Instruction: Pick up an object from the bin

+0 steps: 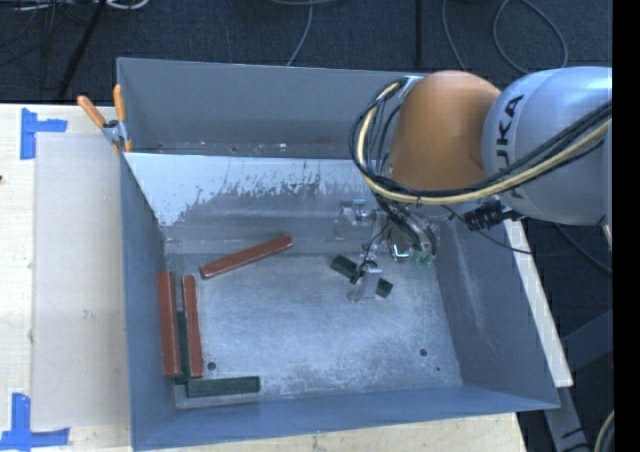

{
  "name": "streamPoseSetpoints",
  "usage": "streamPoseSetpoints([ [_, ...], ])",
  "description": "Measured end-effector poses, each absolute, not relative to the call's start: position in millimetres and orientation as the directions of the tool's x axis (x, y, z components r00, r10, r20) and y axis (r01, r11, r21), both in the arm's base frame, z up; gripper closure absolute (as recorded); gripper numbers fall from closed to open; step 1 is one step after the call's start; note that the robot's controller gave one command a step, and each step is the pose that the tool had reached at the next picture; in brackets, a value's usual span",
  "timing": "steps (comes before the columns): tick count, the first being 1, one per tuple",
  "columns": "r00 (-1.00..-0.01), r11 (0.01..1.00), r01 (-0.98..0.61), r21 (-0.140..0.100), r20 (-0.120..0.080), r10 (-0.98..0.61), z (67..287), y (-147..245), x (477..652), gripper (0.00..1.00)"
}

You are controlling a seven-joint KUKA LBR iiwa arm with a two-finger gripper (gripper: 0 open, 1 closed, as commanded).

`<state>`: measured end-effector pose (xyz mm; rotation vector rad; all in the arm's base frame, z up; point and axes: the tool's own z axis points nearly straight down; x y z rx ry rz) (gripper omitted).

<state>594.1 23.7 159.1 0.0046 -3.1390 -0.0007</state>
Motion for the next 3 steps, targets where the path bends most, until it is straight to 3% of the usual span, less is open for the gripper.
streamPoseSetpoints([
  [1,-0.97,0.97,0.244,-0.003,0.005,0.245,76.2,-69.7,609.2,0.0],
  [2,-0.971,0.971,0.241,0.0,0.002,0.241,78.8,-67.5,610.4,1.0],
  [3,-0.959,0.959,0.284,0.002,-0.008,0.284,227.0,-68.5,575.0,1.0],
])
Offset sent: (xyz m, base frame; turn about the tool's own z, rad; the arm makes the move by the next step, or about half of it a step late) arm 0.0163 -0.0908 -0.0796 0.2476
